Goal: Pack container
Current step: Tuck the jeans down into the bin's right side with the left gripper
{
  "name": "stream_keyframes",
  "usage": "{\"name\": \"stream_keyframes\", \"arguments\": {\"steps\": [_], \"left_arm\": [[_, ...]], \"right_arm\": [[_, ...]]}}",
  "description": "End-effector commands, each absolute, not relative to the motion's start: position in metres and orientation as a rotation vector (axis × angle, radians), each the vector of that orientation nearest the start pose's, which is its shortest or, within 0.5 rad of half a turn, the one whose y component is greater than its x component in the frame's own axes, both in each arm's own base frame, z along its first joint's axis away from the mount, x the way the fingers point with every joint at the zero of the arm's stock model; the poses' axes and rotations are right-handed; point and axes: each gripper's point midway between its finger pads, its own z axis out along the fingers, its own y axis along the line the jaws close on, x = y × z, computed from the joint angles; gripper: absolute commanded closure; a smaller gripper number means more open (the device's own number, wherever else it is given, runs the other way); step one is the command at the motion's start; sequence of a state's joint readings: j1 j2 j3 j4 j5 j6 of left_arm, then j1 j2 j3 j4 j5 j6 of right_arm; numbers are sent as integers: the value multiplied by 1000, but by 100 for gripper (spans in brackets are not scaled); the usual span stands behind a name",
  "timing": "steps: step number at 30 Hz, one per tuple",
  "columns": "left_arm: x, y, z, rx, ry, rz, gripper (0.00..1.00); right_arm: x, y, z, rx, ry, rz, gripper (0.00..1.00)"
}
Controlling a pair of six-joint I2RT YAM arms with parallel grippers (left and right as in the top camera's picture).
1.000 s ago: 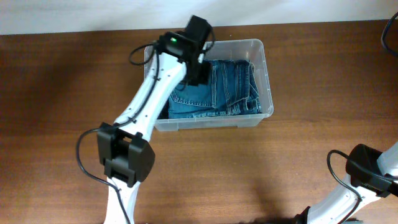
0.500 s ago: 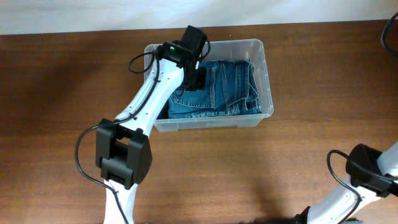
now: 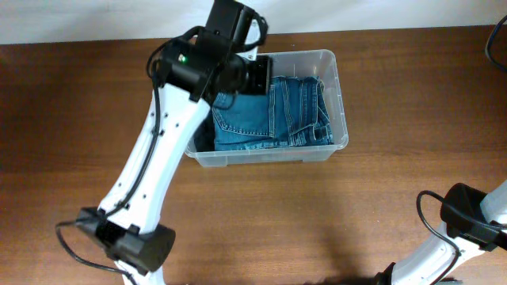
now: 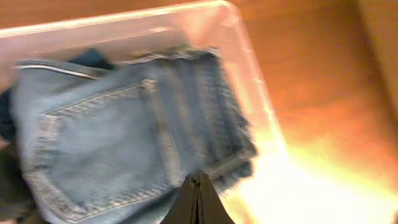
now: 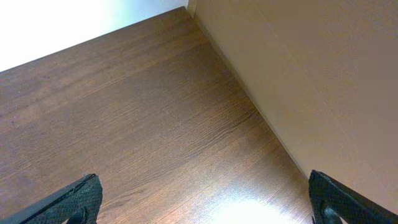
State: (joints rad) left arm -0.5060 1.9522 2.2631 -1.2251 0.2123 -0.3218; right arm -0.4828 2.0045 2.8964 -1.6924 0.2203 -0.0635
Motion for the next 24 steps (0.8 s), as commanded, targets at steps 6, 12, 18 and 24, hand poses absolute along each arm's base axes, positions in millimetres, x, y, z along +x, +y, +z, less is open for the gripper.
{"name": "stream_keyframes", "arguments": {"steps": [6, 12, 18, 24], "left_arm": [[366, -323, 254, 518, 2669, -690, 99], [354, -334, 206, 563, 2819, -634, 99], [345, -337, 178, 617, 2910, -634, 99], [341, -343, 169, 631, 2938, -681, 99]], "right_arm": [[341, -223, 406, 615, 2339, -528, 2], [341, -223, 406, 615, 2338, -528, 2], [341, -223, 406, 615, 2338, -528, 2], [341, -223, 406, 615, 2338, -528, 2]]}}
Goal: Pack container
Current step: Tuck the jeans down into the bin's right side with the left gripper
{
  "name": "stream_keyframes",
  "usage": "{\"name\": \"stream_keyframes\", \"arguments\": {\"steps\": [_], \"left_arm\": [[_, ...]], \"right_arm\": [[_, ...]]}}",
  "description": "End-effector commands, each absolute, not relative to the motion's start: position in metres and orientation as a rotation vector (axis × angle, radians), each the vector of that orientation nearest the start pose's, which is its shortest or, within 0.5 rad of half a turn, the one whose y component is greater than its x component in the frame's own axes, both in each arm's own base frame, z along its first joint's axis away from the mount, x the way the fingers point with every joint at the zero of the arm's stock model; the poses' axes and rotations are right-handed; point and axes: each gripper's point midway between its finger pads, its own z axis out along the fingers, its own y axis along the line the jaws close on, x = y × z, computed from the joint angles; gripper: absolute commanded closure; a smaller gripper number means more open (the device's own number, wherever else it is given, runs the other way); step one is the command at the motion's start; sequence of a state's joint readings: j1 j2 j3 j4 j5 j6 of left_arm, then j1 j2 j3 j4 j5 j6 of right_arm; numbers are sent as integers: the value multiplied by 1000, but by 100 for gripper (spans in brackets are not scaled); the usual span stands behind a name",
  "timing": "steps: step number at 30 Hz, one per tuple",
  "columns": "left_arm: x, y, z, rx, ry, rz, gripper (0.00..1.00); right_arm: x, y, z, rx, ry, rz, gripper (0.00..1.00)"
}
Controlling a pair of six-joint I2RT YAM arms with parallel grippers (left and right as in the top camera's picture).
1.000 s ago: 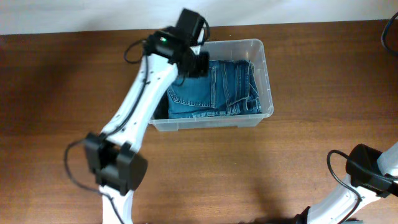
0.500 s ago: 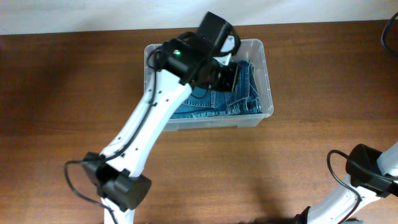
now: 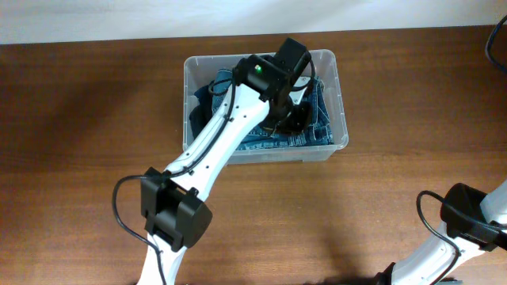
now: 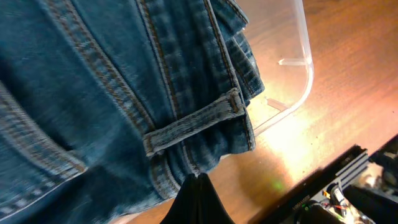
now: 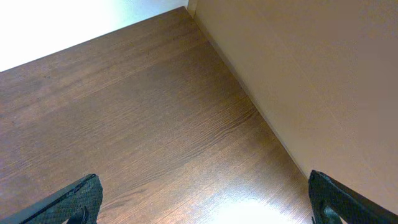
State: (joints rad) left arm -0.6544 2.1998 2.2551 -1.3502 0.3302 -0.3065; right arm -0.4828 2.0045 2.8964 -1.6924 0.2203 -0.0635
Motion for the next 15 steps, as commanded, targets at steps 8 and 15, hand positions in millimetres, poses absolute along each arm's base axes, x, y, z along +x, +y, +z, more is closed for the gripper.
{"name": "stream_keyframes", "arguments": {"steps": [8, 15], "left_arm": [[337, -340, 154, 632, 2978, -663, 99], [337, -343, 148, 639, 2975, -670, 100]], "right_arm": [[341, -223, 406, 615, 2338, -528, 2], [341, -223, 406, 615, 2338, -528, 2]]}}
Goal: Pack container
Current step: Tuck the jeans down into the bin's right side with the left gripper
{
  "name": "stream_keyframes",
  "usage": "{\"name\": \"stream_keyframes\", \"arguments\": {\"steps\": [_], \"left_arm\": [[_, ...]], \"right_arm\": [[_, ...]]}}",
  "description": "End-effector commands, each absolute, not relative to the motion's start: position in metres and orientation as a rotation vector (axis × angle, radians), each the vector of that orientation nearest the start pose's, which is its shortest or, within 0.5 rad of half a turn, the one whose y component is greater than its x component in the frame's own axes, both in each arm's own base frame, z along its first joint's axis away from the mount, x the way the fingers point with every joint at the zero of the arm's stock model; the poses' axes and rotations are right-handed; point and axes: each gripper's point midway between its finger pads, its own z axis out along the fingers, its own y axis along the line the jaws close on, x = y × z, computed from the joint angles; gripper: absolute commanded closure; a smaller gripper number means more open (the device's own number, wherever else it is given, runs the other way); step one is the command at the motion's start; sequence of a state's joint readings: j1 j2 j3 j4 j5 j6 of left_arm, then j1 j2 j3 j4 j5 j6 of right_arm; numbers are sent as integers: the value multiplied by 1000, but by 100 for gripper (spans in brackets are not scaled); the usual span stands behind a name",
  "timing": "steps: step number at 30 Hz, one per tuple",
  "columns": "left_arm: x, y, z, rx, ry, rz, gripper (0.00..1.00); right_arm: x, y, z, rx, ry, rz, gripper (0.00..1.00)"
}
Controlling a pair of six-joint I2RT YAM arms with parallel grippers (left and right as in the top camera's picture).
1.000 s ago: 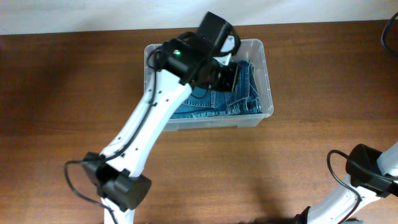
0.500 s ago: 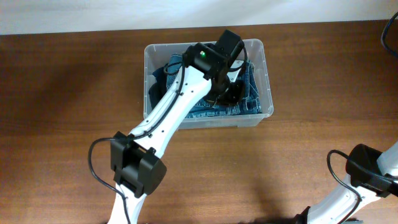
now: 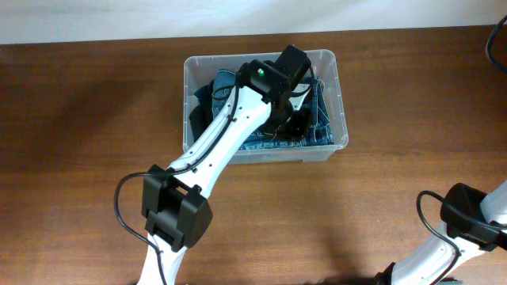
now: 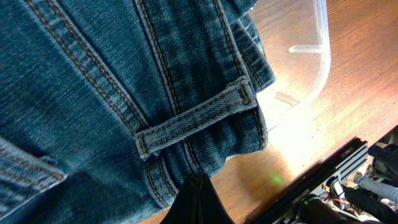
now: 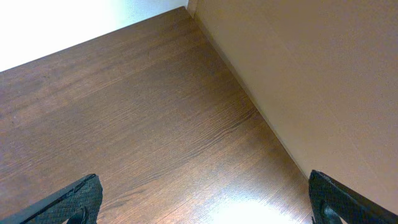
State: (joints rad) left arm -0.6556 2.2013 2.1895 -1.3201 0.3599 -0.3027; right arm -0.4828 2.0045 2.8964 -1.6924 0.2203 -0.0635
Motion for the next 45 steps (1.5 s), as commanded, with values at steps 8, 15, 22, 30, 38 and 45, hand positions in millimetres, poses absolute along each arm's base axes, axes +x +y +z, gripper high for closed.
{"name": "stream_keyframes", "arguments": {"steps": [8, 15, 22, 30, 38, 45], "left_arm": [[337, -345, 133, 645, 2979, -667, 99], [341, -344, 122, 640, 2970, -640, 100], [344, -340, 119, 634, 2969, -587, 99], [341, -338, 105, 633, 2989, -576, 99], [342, -338, 104, 633, 2986, -579, 99], [342, -362, 115, 663, 2924, -779, 98]], "right_arm": [[341, -223, 406, 615, 2339, -528, 2], [341, -223, 406, 615, 2339, -528, 2], [341, -223, 406, 615, 2338, -528, 2], [341, -223, 406, 615, 2338, -528, 2], [341, -223, 406, 615, 2338, -528, 2], [341, -223, 406, 615, 2338, -528, 2]]}}
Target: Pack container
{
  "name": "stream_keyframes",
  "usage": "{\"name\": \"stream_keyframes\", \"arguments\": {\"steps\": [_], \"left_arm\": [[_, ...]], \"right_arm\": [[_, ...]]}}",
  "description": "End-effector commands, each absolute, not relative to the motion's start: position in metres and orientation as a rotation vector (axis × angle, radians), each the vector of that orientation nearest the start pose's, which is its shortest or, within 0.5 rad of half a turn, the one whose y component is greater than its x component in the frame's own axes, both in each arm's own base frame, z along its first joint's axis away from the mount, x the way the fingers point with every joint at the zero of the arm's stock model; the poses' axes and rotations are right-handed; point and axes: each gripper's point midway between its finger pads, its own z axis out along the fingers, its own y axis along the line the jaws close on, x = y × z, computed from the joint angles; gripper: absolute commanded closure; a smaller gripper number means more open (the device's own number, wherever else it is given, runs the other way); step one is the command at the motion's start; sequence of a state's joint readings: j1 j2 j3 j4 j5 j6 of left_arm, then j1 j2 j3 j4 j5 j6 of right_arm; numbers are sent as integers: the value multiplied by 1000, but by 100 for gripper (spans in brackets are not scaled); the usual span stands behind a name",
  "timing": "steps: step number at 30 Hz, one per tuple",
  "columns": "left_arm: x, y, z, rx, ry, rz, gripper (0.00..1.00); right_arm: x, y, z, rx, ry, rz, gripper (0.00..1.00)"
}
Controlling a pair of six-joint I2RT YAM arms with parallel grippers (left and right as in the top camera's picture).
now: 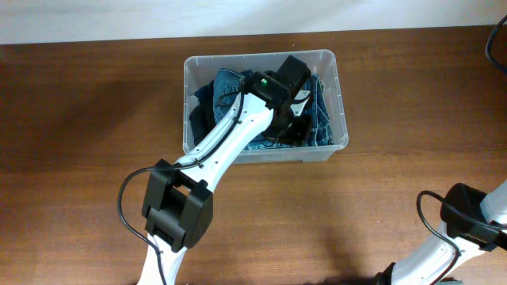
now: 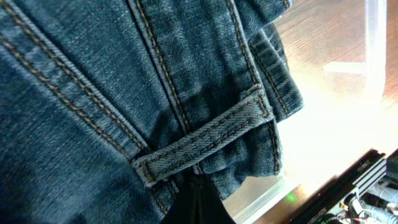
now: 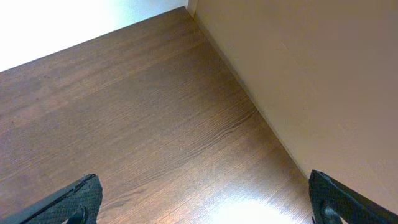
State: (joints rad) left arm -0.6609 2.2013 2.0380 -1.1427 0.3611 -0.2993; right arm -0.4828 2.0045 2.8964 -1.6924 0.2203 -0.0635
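Observation:
A clear plastic container (image 1: 341, 95) stands at the back middle of the table with folded blue jeans (image 1: 230, 91) inside. My left gripper (image 1: 295, 128) reaches down into its front right part. In the left wrist view the jeans (image 2: 93, 81) fill the frame, and the left gripper (image 2: 198, 200) is shut, its joined tips pressed against the denim just below a belt loop (image 2: 205, 140). The container wall (image 2: 379, 37) shows at the right. My right gripper (image 3: 205, 208) is open over bare wood, far from the container.
The brown wooden table (image 1: 79, 119) surrounds the container. My right arm (image 1: 471, 218) rests at the front right corner. In the right wrist view a beige panel (image 3: 311, 62) borders the table's edge. The white left arm crosses over the container's front wall.
My left gripper, still shut, is lower and closer to the jeans; the belt loop looks larger and the tips now touch the denim. The right arm has not moved.
My left gripper, shut throughout, was first above the container's left side, over the jeans' back pocket. Then it was down over the right part of the jeans by the belt loop, then nearer, and now its tips press the denim. The right gripper stayed open.

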Motion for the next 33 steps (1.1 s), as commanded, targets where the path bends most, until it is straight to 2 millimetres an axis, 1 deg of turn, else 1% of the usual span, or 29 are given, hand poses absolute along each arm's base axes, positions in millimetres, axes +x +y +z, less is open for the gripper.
{"name": "stream_keyframes", "arguments": {"steps": [1, 3, 5, 8, 13, 16, 20, 23, 25, 27, 28, 30, 33], "left_arm": [[342, -365, 117, 669, 2910, -809, 98], [345, -373, 122, 678, 2874, -858, 98], [348, -375, 123, 680, 2857, -863, 98], [348, -375, 123, 681, 2856, -863, 95], [348, -375, 123, 681, 2856, -865, 95], [349, -375, 128, 677, 2849, -891, 94], [351, -378, 141, 676, 2821, -971, 83], [356, -380, 154, 675, 2786, -1007, 79], [362, -373, 167, 654, 2770, -1006, 78], [371, -361, 183, 616, 2750, -990, 78], [378, -352, 192, 588, 2736, -967, 78], [390, -330, 209, 527, 2705, -908, 78], [404, -285, 240, 412, 2660, -790, 77]], "right_arm": [[341, -223, 406, 615, 2338, -528, 2], [341, -223, 406, 615, 2338, -528, 2], [341, -223, 406, 615, 2338, -528, 2], [341, -223, 406, 615, 2338, -528, 2], [341, -223, 406, 615, 2338, -528, 2], [341, -223, 406, 615, 2339, -528, 2], [341, -223, 406, 615, 2338, -528, 2], [341, -223, 406, 615, 2338, -528, 2], [341, -223, 406, 615, 2338, -528, 2], [341, -223, 406, 615, 2338, -528, 2], [341, -223, 406, 615, 2338, -528, 2], [341, -223, 406, 615, 2338, -528, 2], [341, -223, 406, 615, 2338, -528, 2]]}}
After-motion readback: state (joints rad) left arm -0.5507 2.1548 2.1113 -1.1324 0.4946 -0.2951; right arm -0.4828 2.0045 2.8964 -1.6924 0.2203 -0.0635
